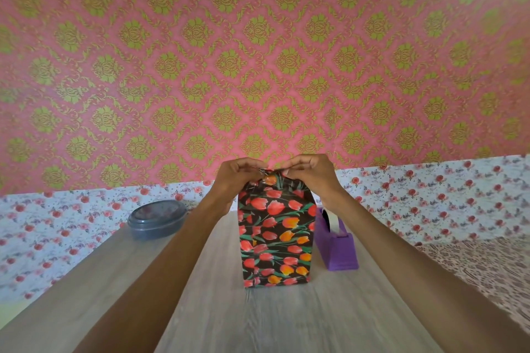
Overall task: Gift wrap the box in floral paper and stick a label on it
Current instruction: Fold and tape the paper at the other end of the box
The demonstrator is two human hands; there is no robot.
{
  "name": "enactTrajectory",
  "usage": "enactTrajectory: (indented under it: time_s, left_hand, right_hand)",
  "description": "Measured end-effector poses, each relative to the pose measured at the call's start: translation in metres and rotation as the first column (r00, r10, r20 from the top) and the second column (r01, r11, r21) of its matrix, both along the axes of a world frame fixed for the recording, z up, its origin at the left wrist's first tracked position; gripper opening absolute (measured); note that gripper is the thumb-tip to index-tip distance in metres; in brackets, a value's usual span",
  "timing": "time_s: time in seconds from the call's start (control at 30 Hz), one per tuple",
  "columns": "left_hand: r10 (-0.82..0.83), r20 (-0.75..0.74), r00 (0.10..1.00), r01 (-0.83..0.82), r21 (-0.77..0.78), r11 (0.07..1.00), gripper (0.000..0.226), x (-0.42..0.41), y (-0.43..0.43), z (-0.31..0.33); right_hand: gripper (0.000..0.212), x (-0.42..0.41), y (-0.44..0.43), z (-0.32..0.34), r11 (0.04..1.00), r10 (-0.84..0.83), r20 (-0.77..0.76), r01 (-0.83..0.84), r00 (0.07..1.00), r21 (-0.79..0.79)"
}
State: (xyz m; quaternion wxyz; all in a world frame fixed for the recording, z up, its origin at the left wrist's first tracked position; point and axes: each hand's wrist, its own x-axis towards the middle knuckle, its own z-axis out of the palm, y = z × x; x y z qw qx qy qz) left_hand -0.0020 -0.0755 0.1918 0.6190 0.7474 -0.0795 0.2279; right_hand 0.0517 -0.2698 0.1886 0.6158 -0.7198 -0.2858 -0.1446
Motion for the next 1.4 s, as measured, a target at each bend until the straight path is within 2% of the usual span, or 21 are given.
enactTrajectory:
  time_s: [0.13,0.33,0.43,0.6,0.73,0.83,1.0,1.1,1.17,1.27,1.4]
  left_hand:
    - [-0.026,-0.003,1.0,0.026,-0.044,0.999,0.016,0.0,-0.001,-0.004]
    - [-0.089,-0.093,0.992,0.092,0.021,0.996,0.025,0.0,0.005,0.0]
    - [-0.056,-0.145,0.988,0.049,-0.049,0.998,0.012,0.004,0.007,-0.003]
    - [0.046,-0.167,0.985,-0.051,-0.025,0.998,0.018,0.008,-0.001,-0.009]
    - [0.054,-0.114,0.992,-0.063,-0.079,0.995,0.009,0.006,-0.007,-0.007]
    - [0.055,-0.102,0.993,-0.064,-0.088,0.994,0.008,0.007,-0.009,-0.008]
    - [0.1,-0.015,0.995,-0.101,-0.08,0.992,0.015,0.014,-0.014,-0.014]
    - [0.083,0.007,0.997,-0.082,-0.036,0.996,0.019,0.015,-0.012,-0.015]
    - [0.044,-0.039,0.998,-0.044,-0.007,0.999,0.024,0.014,-0.01,-0.014]
    - [0.053,-0.079,0.995,-0.051,0.028,0.998,0.017,0.009,-0.009,-0.016]
    - [0.083,-0.035,0.996,-0.083,-0.01,0.997,0.013,0.008,-0.007,-0.02]
  right_hand:
    - [0.014,0.001,0.001,-0.005,1.0,0.002,0.063,-0.003,0.998,0.022]
    - [0.015,0.004,0.002,-0.014,0.998,-0.029,0.099,0.024,0.995,0.051]
    - [0.014,0.003,0.004,-0.017,0.998,-0.055,0.165,0.05,0.985,0.037]
    - [0.015,0.002,0.009,-0.015,0.998,-0.061,0.229,0.063,0.972,-0.004]
    - [0.018,0.006,0.002,-0.01,0.996,-0.034,0.153,0.047,0.988,-0.078]
    - [0.006,0.006,-0.001,-0.007,0.998,-0.004,0.041,0.007,0.999,-0.067]
    - [0.034,0.009,0.003,-0.007,0.987,-0.013,-0.024,0.009,1.0,-0.163]
    - [0.04,0.013,0.007,-0.007,0.99,-0.052,-0.059,0.044,0.997,-0.136]
    - [0.037,0.015,0.008,-0.006,0.993,-0.065,-0.093,0.055,0.994,-0.108]
    - [0.034,0.017,0.01,-0.007,0.995,-0.065,-0.114,0.055,0.991,-0.086]
    - [0.033,0.016,0.014,-0.009,0.997,-0.026,-0.097,0.019,0.995,-0.073]
